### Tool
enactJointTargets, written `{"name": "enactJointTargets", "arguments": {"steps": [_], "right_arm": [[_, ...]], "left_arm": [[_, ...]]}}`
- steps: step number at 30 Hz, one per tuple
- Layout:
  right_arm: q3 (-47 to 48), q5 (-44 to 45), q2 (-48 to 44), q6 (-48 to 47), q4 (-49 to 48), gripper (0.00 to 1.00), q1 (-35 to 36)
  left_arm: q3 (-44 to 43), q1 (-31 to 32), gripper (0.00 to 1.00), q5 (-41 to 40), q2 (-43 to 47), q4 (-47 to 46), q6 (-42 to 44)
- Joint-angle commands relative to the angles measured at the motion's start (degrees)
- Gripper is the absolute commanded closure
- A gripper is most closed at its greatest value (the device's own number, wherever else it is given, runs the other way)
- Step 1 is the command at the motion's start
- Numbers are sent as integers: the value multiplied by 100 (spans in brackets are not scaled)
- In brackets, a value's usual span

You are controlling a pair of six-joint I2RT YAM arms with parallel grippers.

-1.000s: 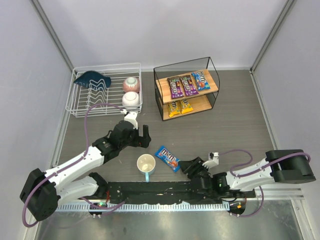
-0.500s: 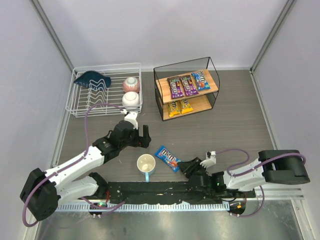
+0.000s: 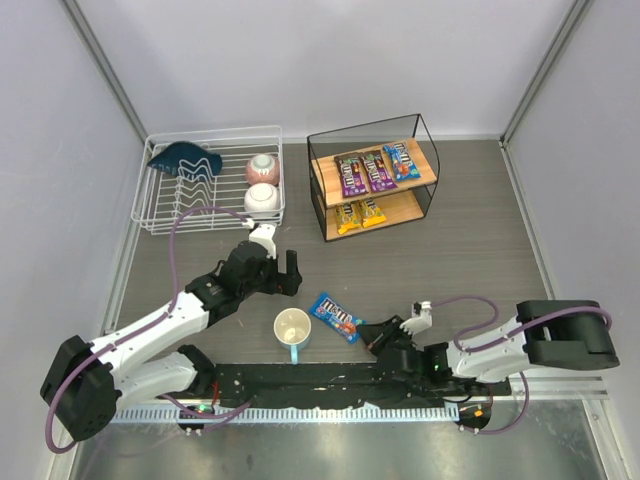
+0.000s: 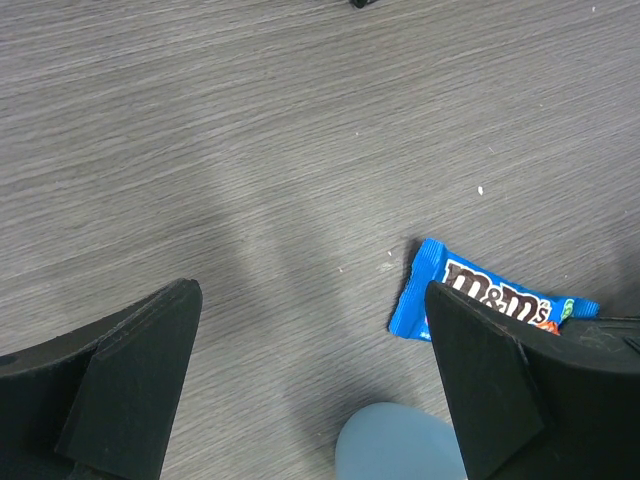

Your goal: Place and organize the candy bags onto the shelf

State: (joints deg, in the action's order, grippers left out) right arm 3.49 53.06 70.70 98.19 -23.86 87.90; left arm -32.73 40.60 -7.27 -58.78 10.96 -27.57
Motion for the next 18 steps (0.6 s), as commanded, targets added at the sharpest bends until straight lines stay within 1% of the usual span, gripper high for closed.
{"name": "enactJointTargets", "arguments": {"steps": [1,2,3,4,5,7,8,10,11,14,16,18], "right_arm": [[-410,450,-712,-142,714,99,-27],[-419,538,-907,-125,1194,99,-18],[-410,739,-1117,-142,1425,99,-27],[-419,828,-1598,-151,1636,99,-44],[-419,907,-1820,-186,1969,99,-79],[-480,978,-2304,-422,2139,99,-306],[-498,952,-2715,-746,2244,99,-404],[-454,838,-3016,-1125,2333,99,-789],[-402,768,-3209,-1501,2350,99,-948],[-156,452,-3177,-2073,2342,99,-1511],[55,215,-2966,-2277,2351,99,-1888],[275,100,-2597,-2505,2351,99,-2091]], "left_arm": [[-207,18,0,-38,-10,-217,112],[-207,18,0,-47,-19,-209,112],[-207,18,0,-47,-10,-208,112],[-199,18,0,-47,-19,-208,112],[-207,18,0,-55,-28,-217,112],[-199,18,0,-47,-37,-226,112],[-199,18,0,-47,-54,-226,112],[-207,18,0,-38,-72,-226,112],[-207,18,0,-47,-80,-226,112],[-207,18,0,-64,-63,-226,112],[-199,18,0,-64,-72,-226,121],[-207,18,0,-73,-98,-226,121]]}}
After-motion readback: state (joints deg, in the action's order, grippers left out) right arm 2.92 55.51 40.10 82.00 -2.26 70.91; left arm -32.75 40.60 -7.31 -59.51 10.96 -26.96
